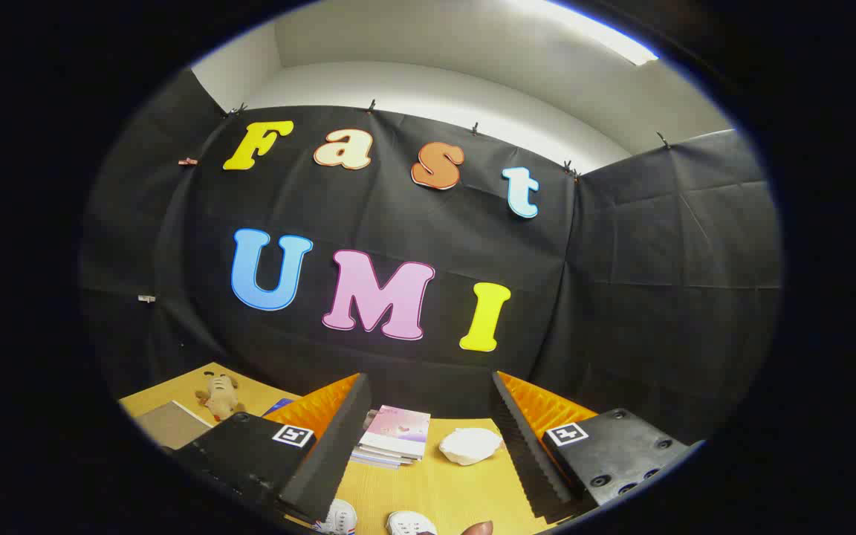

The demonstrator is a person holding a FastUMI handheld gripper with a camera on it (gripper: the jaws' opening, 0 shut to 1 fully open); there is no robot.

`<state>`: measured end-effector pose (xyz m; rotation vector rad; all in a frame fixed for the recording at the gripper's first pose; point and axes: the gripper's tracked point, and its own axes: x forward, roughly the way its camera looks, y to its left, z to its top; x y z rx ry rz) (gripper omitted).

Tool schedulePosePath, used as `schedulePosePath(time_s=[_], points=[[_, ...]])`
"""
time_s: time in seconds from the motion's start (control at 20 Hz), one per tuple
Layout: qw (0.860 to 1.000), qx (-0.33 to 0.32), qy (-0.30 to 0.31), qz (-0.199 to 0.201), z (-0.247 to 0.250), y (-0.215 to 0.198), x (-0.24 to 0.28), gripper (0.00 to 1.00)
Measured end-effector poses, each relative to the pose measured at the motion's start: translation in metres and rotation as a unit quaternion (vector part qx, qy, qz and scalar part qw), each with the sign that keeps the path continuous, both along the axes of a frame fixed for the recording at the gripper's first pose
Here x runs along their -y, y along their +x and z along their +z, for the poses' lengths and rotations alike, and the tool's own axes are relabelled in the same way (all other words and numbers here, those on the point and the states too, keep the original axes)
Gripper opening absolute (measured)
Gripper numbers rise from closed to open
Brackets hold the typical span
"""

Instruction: Open the storage box then place both shoes into the box .Put the left shoe in first, then the right shoe, with the right side of both shoes facing outward in a uniform manner.

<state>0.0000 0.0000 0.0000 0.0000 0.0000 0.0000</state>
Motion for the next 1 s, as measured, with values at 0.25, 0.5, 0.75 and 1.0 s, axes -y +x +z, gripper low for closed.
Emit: schedulePosePath(time_s=[0.25,0.5,0.75,1.0], points=[[1.0,-0.005,-0.003,-0.001,-0.004,0.0,-0.007,0.97],[1.0,-0.009,0.0,0.0,-0.007,0.0,-0.011,0.97],[1.0,-0.016,0.002,0.0,-0.01,-0.003,-0.015,0.97],[1.0,-0.022,-0.013,0.005,-0.014,-0.006,-0.017,0.97]])
